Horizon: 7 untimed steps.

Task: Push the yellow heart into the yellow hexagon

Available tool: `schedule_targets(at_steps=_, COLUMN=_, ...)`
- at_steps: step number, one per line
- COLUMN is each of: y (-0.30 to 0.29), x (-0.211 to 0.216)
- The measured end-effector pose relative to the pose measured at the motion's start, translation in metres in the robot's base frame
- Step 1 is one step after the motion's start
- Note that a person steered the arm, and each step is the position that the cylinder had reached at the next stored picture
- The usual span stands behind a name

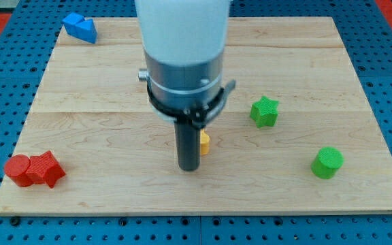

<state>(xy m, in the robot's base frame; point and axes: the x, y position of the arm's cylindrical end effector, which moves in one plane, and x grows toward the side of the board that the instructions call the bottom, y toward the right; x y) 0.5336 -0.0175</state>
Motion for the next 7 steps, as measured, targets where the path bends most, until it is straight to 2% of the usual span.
schedule_targets(at_steps=1, y=0.003, x=-0.052)
schedule_targets(at_steps=2, y=0.003, x=-0.034)
schedule_targets(at_steps=3, y=0.034, x=-0.005)
schedule_targets(at_steps=4, y=0.045, x=-0.029)
schedule_targets(at_steps=5, y=0.011, x=-0.076)
schedule_targets(at_steps=6, y=-0.004, x=-0.091)
schedule_targets(at_steps=7, y=0.007, x=-0.067)
